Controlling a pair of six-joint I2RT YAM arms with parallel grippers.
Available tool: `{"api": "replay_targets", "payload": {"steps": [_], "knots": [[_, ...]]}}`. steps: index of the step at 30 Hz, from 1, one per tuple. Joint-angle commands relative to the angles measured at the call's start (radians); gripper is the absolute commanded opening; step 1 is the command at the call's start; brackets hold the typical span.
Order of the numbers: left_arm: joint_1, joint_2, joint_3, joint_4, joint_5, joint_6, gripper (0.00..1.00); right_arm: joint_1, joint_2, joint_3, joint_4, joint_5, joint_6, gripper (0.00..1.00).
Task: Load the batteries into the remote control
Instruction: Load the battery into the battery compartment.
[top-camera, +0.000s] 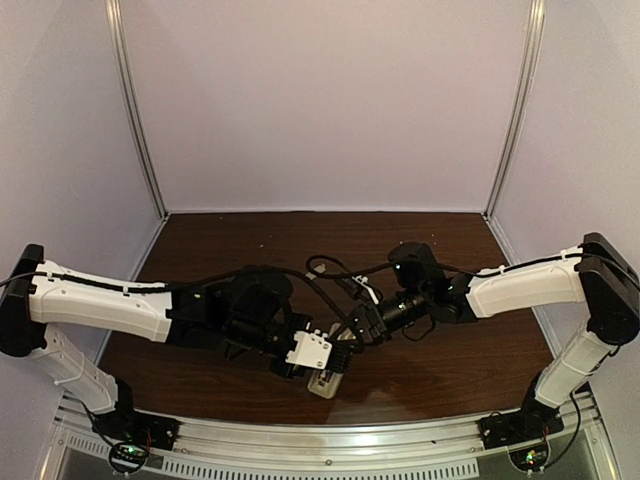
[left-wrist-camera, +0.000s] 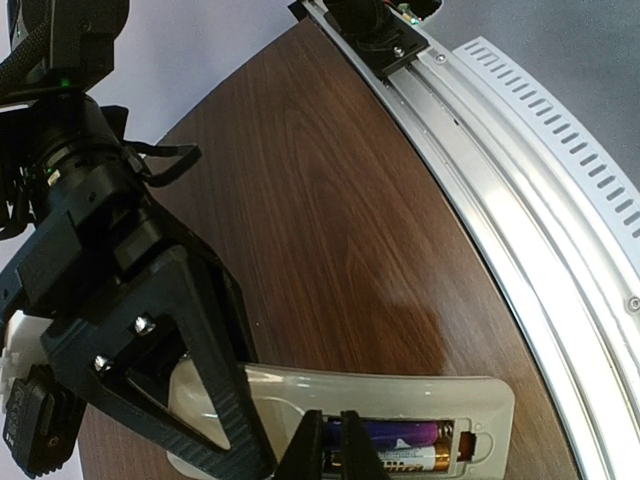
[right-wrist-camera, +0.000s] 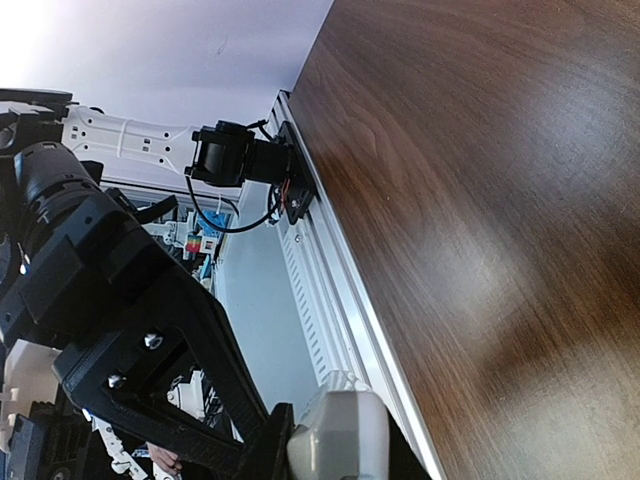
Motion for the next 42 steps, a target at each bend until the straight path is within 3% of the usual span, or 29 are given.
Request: {"api": "replay_targets", "payload": {"steps": [1,42], "knots": [[-0.001,0.022,0.014,-0.026,0.010,-0.003,0.07,0.011,-0.007,0.043,0.001,-0.018,-0.022,0.00],[0.000,0.085,-0.049,-0.059,0.108,-0.089,0.04,0.011,-0.194,0.054,0.077,-0.034,-0.030,0.00]]}}
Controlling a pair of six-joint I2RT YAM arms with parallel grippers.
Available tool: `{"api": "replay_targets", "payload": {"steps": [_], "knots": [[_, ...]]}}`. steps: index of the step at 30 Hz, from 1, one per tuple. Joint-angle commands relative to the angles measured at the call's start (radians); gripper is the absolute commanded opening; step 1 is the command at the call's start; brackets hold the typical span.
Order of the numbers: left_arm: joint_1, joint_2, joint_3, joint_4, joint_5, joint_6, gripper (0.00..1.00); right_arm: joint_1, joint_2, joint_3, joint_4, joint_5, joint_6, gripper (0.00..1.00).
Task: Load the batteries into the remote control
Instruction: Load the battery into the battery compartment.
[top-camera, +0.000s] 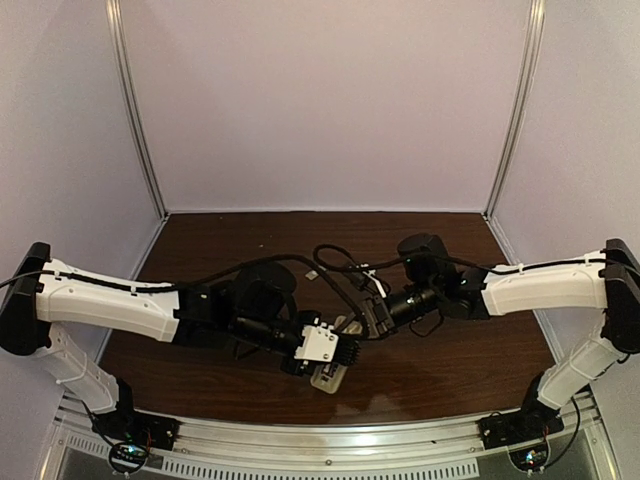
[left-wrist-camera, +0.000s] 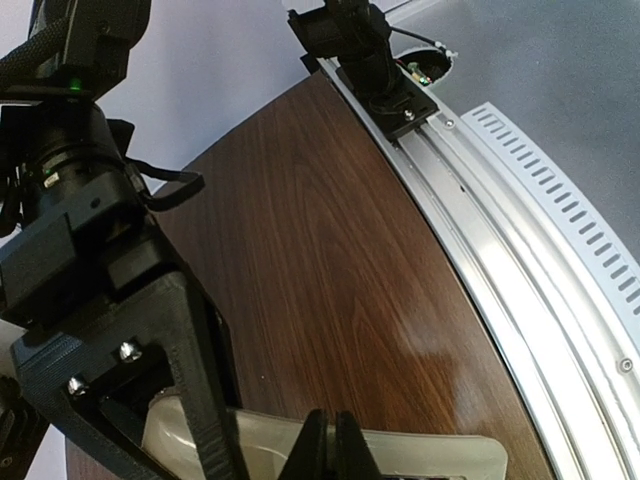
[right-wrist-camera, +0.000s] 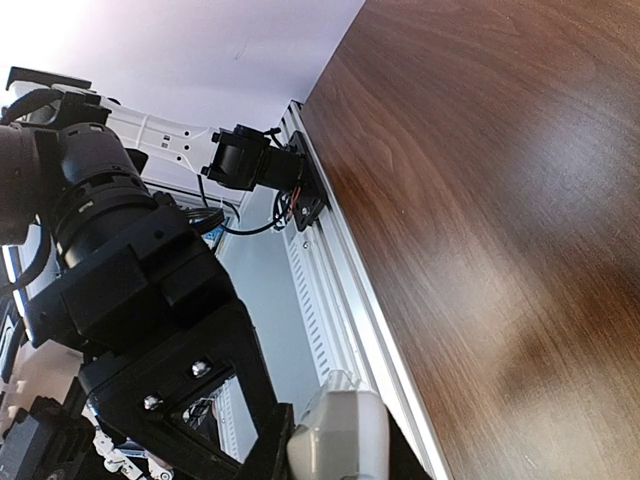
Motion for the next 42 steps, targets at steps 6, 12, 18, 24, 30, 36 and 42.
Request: {"api": "replay_targets", "payload": {"steps": [6,12,18,24,30,36,42], "knots": [[0.001,0.039,-0.077,-0.171,0.025,-0.028,0.04,0.004,-0.108,0.047,0.150,-0.083,0.017,0.00],[0.002,0.029,-0.089,-0.161,0.026,-0.032,0.06,0.003,-0.095,0.047,0.152,-0.088,0.021,0.00],[0.001,0.037,-0.031,-0.150,-0.045,-0.047,0.14,0.010,-0.032,0.023,0.146,-0.063,0.025,0.00],[0.001,0.018,-0.029,-0.109,-0.083,-0.054,0.19,0.026,0.029,0.008,0.166,-0.050,0.036,0.00],[0.001,-0.012,-0.035,-0.068,-0.112,-0.046,0.21,0.032,0.052,0.004,0.185,-0.050,0.046,0.00],[0.000,-0.014,-0.031,-0.050,-0.113,-0.028,0.24,0.042,0.067,0.002,0.203,-0.048,0.056,0.00],[0.001,-0.029,-0.039,-0.028,-0.119,-0.017,0.24,0.045,0.078,-0.003,0.212,-0.053,0.061,0.00]]}}
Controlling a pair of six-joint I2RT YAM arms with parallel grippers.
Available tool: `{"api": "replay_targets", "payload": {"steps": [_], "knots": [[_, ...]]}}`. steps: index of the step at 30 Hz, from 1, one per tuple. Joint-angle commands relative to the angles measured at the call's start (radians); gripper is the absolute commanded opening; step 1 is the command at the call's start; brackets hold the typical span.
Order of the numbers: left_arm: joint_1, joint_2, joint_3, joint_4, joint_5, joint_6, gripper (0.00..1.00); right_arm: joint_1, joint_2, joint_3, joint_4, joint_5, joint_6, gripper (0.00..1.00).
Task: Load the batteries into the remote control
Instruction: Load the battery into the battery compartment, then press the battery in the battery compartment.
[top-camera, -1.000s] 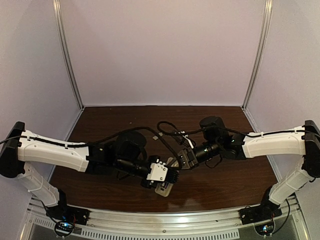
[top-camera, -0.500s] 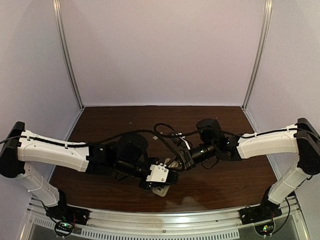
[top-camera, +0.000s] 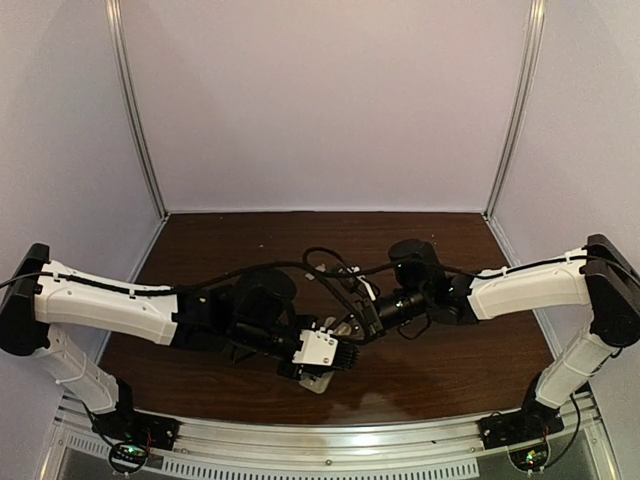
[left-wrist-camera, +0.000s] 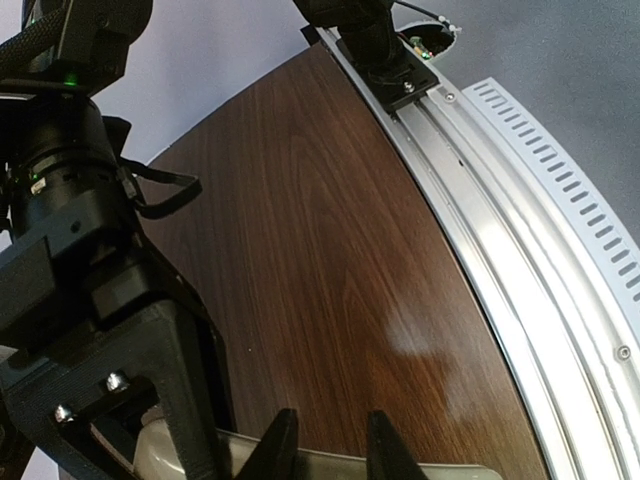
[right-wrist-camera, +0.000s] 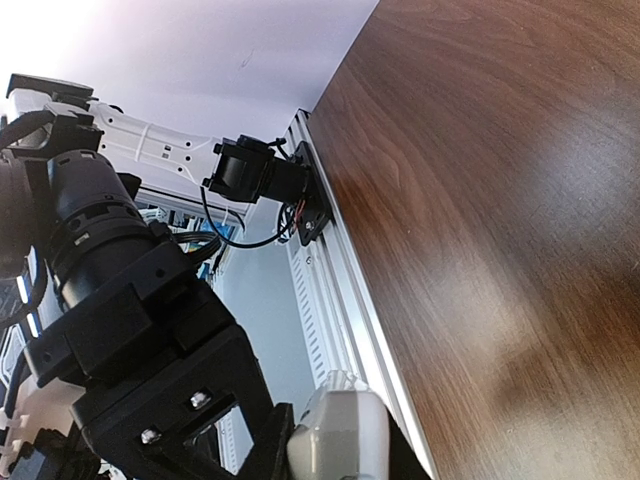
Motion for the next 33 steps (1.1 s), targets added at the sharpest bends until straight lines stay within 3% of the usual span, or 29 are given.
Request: {"api": "replay_targets", "payload": {"steps": [1,16,25,33], "knots": [[0.010,-0.024,-0.028,0.002,-0.056,0.014,0.24,0.021,-0.001,-0.001,0.071,-0.062,0.016,0.00],[0.011,-0.184,-0.099,-0.021,-0.052,0.049,0.28,0.022,0.014,0.014,-0.014,-0.048,-0.028,0.00],[0.011,-0.134,-0.069,-0.071,-0.022,0.075,0.20,0.022,0.014,0.026,-0.017,-0.051,-0.020,0.00],[0.010,-0.095,-0.047,-0.069,-0.037,0.074,0.20,0.022,0.013,0.027,-0.022,-0.052,-0.021,0.00]]}}
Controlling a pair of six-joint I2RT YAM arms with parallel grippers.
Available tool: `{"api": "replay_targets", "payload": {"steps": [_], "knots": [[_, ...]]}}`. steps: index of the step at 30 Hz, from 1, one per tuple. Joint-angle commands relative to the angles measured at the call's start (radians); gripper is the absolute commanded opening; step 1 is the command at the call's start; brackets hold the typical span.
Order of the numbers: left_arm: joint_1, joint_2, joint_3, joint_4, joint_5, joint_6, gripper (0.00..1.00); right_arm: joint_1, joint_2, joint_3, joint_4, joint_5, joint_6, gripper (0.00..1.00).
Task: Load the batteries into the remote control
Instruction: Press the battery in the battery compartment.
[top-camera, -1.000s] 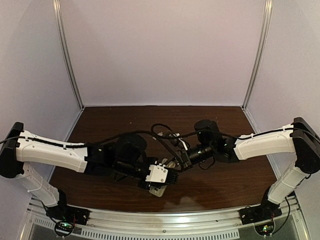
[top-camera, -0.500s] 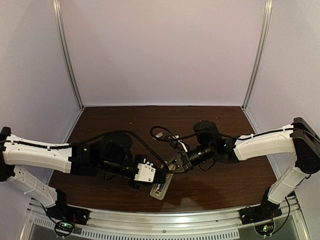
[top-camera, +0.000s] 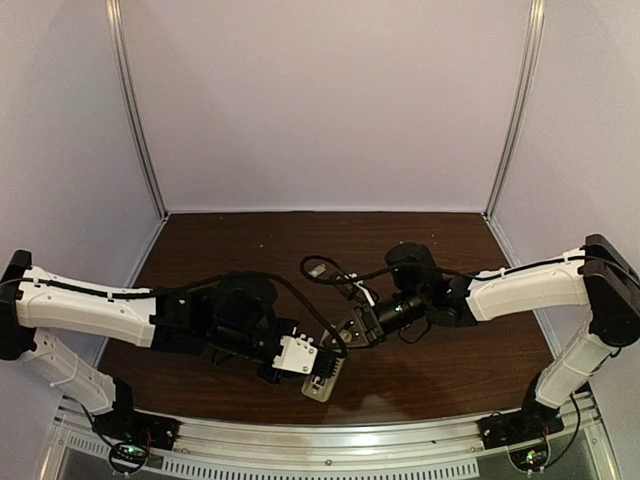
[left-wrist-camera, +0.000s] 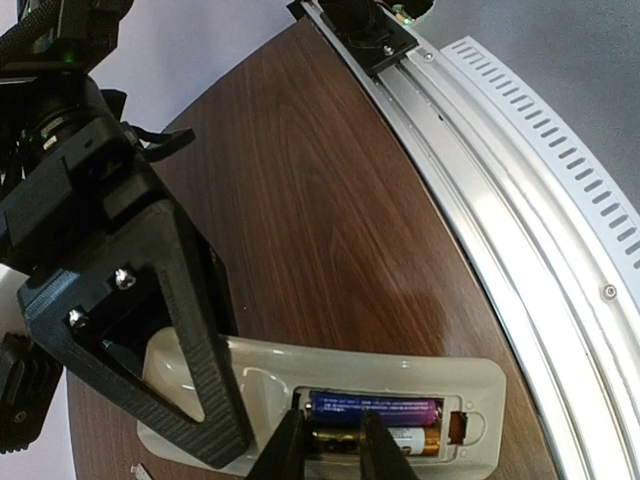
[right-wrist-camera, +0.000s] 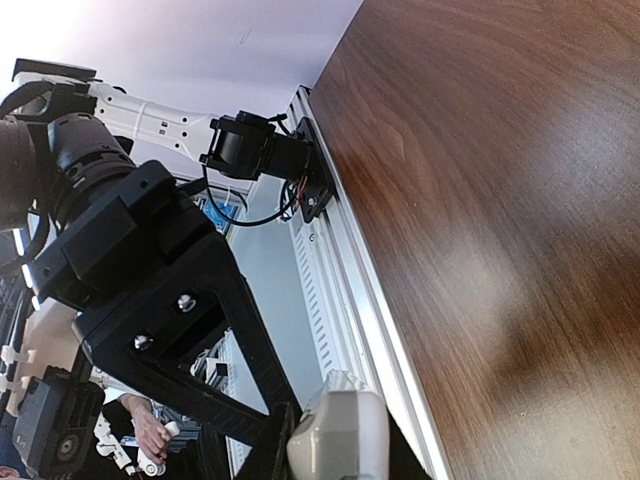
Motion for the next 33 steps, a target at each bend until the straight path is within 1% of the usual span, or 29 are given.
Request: {"api": "replay_targets", "payload": {"steps": [1,16,22,33], "knots": [[0.005,0.023,0.035,0.002,0.003,0.007,0.20,0.008,0.003,0.027,0.014,-0.023,-0.008,0.00],[0.005,0.035,0.063,-0.002,0.022,0.011,0.17,0.008,0.013,0.030,0.015,-0.021,-0.009,0.00],[0.004,0.045,0.068,-0.019,0.019,0.017,0.11,0.009,0.012,0.029,0.012,-0.021,-0.011,0.00],[0.005,0.072,0.073,-0.053,0.018,0.007,0.07,0.008,0.000,0.035,0.009,-0.024,-0.010,0.00]]}}
